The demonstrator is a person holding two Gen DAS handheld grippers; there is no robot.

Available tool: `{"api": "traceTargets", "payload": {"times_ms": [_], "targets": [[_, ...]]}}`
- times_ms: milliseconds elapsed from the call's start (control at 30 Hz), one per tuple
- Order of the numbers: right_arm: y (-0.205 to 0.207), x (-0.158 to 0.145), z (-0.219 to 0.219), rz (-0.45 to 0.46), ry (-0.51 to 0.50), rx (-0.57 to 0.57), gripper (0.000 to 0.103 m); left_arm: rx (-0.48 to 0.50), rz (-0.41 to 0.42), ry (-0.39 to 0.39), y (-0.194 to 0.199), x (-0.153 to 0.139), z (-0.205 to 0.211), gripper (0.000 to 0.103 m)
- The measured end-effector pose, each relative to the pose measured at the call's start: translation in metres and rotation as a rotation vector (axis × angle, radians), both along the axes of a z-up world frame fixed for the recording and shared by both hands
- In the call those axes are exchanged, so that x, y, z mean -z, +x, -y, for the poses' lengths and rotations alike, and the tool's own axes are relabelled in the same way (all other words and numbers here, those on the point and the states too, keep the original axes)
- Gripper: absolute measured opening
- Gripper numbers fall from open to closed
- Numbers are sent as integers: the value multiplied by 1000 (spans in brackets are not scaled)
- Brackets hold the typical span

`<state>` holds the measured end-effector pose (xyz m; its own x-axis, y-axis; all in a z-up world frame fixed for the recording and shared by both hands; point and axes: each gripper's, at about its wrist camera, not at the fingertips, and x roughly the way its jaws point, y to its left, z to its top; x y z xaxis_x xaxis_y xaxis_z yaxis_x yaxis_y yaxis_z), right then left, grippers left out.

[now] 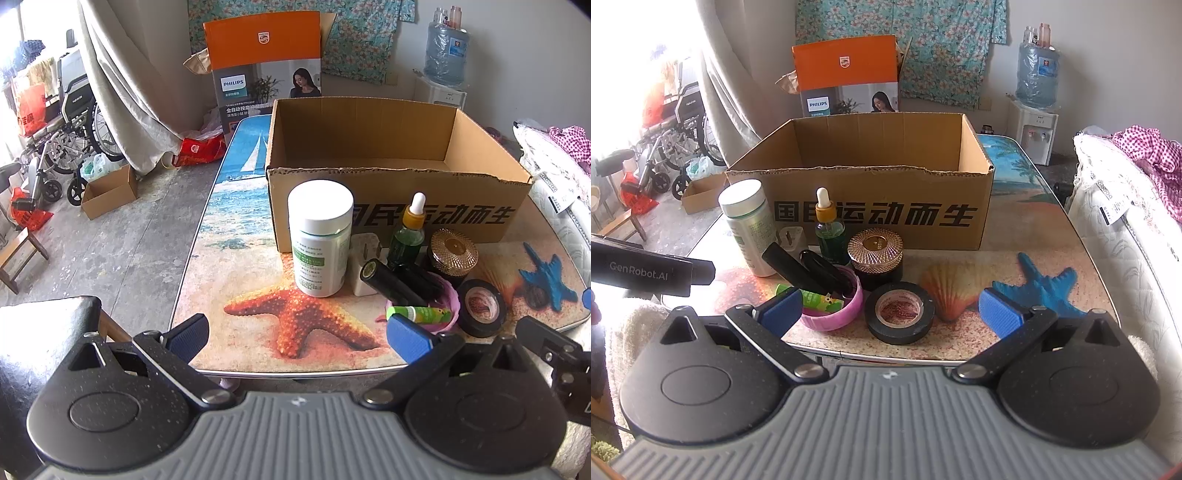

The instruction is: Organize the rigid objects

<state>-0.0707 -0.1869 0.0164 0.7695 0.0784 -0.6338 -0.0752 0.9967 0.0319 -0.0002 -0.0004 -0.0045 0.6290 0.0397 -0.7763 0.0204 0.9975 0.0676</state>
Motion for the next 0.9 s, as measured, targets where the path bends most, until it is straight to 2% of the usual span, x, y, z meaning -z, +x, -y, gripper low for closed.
{"api": "traceTargets", "payload": {"times_ms": [900], "targets": [[1,0,-1,7,-8,2,102,-9,-12,18,2,4,0,103]]}}
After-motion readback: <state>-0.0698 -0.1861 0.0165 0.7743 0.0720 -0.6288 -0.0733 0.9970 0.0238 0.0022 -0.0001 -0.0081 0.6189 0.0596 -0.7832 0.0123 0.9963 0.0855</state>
